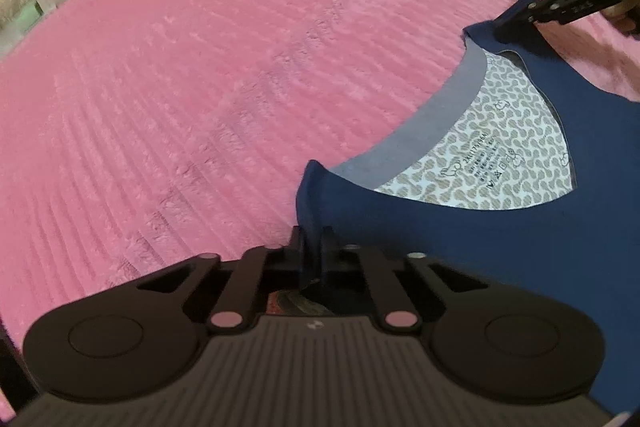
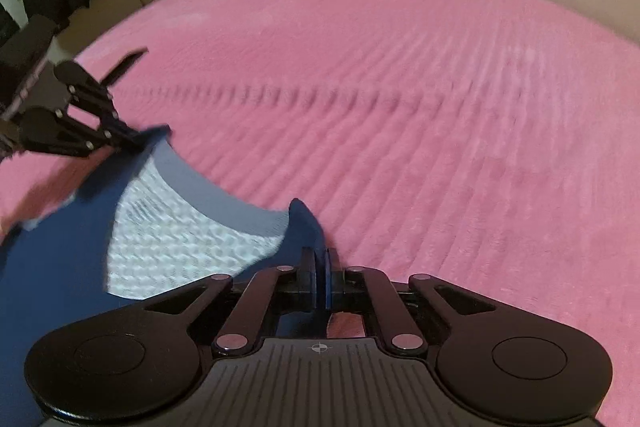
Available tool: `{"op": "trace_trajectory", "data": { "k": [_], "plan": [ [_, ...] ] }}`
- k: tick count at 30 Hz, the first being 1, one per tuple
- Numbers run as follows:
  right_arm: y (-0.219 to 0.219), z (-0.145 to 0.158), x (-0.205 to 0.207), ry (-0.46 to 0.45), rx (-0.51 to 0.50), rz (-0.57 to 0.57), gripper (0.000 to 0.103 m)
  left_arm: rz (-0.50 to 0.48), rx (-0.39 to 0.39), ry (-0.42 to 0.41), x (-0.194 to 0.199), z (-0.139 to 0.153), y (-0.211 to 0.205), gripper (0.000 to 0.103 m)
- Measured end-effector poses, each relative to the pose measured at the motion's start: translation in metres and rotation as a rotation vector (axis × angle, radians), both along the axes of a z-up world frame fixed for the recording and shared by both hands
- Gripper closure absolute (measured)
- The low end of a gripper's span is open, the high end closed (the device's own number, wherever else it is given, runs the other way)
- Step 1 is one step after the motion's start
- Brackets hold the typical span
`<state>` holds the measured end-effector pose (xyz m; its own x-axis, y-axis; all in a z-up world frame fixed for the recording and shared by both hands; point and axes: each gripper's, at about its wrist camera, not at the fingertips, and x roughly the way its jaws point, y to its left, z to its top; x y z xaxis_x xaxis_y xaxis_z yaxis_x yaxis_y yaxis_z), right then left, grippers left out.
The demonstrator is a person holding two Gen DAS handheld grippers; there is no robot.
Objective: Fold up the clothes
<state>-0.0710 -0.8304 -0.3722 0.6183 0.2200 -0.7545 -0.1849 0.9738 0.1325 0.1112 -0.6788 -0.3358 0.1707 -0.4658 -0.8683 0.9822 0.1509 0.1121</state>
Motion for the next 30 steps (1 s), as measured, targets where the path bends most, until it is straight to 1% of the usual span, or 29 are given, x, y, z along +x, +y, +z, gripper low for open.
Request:
{"op": "trace_trajectory", "data": {
  "k": [1, 3, 5, 7, 8, 11, 14, 16, 19, 22, 23, 25, 26, 29, 30],
  "plan": [
    [0.008, 0.009, -0.015, -0.038, -0.014, 0.001, 0.101, 0.003, -0.013, -0.017, -0.004, 0.003, 0.003, 0.102],
    [0.024, 0.027, -0.045, -0.113, -0.041, 0.004, 0.101, 0.010, -0.064, -0.038, -0.013, 0.016, 0.016, 0.102],
    [0.040, 0.045, -0.074, -0.188, -0.068, 0.007, 0.101, 0.012, -0.135, -0.060, -0.027, 0.036, 0.036, 0.102],
    [0.055, 0.063, -0.104, -0.264, -0.095, 0.009, 0.101, -0.001, -0.221, -0.075, -0.046, 0.059, 0.064, 0.102],
    [0.063, 0.072, -0.119, -0.301, -0.109, 0.011, 0.101, -0.013, -0.259, -0.084, -0.058, 0.069, 0.080, 0.102],
    [0.114, 0.080, -0.185, -0.361, -0.225, 0.086, 0.101, -0.078, -0.342, -0.120, -0.104, 0.094, 0.131, 0.102],
    [0.158, 0.086, -0.249, -0.392, -0.328, 0.153, 0.102, -0.156, -0.379, -0.166, -0.165, 0.111, 0.191, 0.102],
    [0.185, 0.090, -0.295, -0.411, -0.393, 0.184, 0.102, -0.192, -0.385, -0.194, -0.208, 0.118, 0.232, 0.102],
    [0.230, 0.083, -0.374, -0.411, -0.499, 0.208, 0.102, -0.237, -0.368, -0.241, -0.276, 0.119, 0.290, 0.102],
    [0.276, 0.059, -0.452, -0.371, -0.517, 0.217, 0.102, -0.254, -0.324, -0.251, -0.347, 0.108, 0.344, 0.102],
    [0.291, 0.049, -0.478, -0.353, -0.521, 0.223, 0.102, -0.271, -0.295, -0.266, -0.372, 0.099, 0.359, 0.102],
    [0.316, 0.026, -0.514, -0.319, -0.544, 0.231, 0.102, -0.329, -0.224, -0.330, -0.420, 0.080, 0.383, 0.102],
    [0.326, 0.014, -0.528, -0.303, -0.535, 0.216, 0.102, -0.349, -0.196, -0.351, -0.440, 0.070, 0.394, 0.102],
    [0.346, -0.019, -0.563, -0.262, -0.511, 0.156, 0.103, -0.366, -0.147, -0.389, -0.486, 0.044, 0.416, 0.102],
    [0.352, -0.027, -0.568, -0.255, -0.527, 0.155, 0.103, -0.356, -0.143, -0.406, -0.496, 0.038, 0.421, 0.103]
  ]
}}
